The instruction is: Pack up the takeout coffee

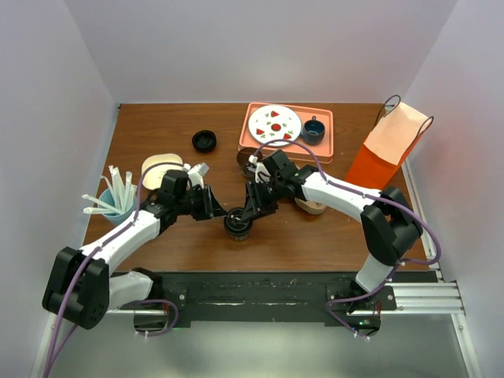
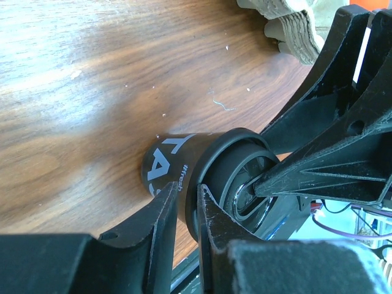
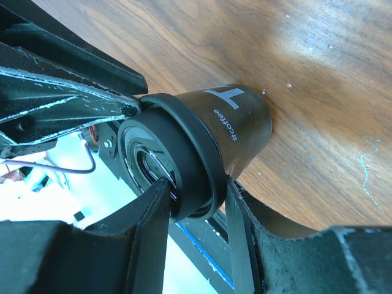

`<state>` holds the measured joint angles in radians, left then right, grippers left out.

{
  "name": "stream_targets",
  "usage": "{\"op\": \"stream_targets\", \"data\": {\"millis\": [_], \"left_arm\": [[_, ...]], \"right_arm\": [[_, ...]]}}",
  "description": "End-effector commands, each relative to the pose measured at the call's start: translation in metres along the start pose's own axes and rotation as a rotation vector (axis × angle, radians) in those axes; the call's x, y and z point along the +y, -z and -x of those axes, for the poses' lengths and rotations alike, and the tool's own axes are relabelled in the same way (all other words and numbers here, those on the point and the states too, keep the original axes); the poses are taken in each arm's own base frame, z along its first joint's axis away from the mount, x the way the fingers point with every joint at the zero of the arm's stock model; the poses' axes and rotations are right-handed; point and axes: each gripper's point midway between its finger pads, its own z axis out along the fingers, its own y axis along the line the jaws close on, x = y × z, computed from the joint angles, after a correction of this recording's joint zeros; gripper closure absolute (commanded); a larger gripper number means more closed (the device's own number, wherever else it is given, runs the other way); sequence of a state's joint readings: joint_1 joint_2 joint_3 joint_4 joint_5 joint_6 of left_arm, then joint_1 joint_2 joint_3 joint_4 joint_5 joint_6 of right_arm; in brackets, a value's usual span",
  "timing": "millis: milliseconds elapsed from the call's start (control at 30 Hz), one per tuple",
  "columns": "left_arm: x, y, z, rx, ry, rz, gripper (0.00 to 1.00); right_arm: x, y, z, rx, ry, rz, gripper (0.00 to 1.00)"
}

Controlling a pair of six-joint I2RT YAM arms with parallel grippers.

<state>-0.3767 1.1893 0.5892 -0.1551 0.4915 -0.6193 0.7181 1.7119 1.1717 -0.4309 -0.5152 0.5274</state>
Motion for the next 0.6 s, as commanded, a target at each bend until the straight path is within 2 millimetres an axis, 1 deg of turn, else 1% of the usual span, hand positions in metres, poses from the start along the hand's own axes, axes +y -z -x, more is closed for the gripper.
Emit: {"op": "stream_targets", "data": {"millis": [0, 33, 67, 133, 167, 233, 267, 333, 367, 433, 467, 567], "left_arm": [[0.038, -0.007, -0.044, 0.138, 0.055, 0.157, 0.77], [0.036, -0.005, -0.041, 0.143, 0.052, 0.161, 0.76], [0.027, -0.003, -0.026, 0.118, 0.029, 0.154, 0.75], [0.021, 0.002, -0.016, 0.117, 0.007, 0.167, 0.70], [0.010, 0.003, 0.000, 0.089, -0.014, 0.153, 0.69], [-0.001, 0.006, 0.011, 0.078, -0.031, 0.136, 0.63], [-0.009, 0.009, 0.020, 0.066, -0.039, 0.120, 0.61], [-0.017, 0.012, 0.024, 0.067, -0.047, 0.102, 0.55], [-0.024, 0.014, 0.032, 0.055, -0.059, 0.091, 0.53], [-0.027, 0.017, 0.035, 0.059, -0.078, 0.096, 0.48], [-0.033, 0.020, 0.041, 0.049, -0.090, 0.086, 0.46], [-0.040, 0.025, 0.046, 0.043, -0.143, 0.067, 0.39]], "right_arm": [[-0.045, -0.014, -0.017, 0.023, 0.012, -0.170, 0.63], [-0.045, -0.013, -0.016, 0.021, 0.010, -0.168, 0.63], [-0.041, -0.010, -0.015, 0.013, 0.011, -0.164, 0.63], [-0.037, -0.007, -0.013, 0.003, 0.013, -0.155, 0.63], [-0.035, -0.005, -0.013, 0.000, 0.012, -0.149, 0.63], [-0.032, -0.003, -0.012, -0.003, 0.008, -0.141, 0.63], [-0.031, -0.002, -0.012, -0.004, 0.007, -0.137, 0.63], [-0.029, -0.002, -0.010, -0.007, 0.003, -0.130, 0.63], [-0.028, -0.002, -0.010, -0.008, 0.001, -0.126, 0.63], [-0.024, -0.002, -0.009, -0.009, 0.000, -0.116, 0.63], [-0.024, -0.001, -0.008, -0.010, 0.001, -0.116, 0.63], [-0.021, 0.000, -0.005, -0.013, 0.006, -0.112, 0.63]]}}
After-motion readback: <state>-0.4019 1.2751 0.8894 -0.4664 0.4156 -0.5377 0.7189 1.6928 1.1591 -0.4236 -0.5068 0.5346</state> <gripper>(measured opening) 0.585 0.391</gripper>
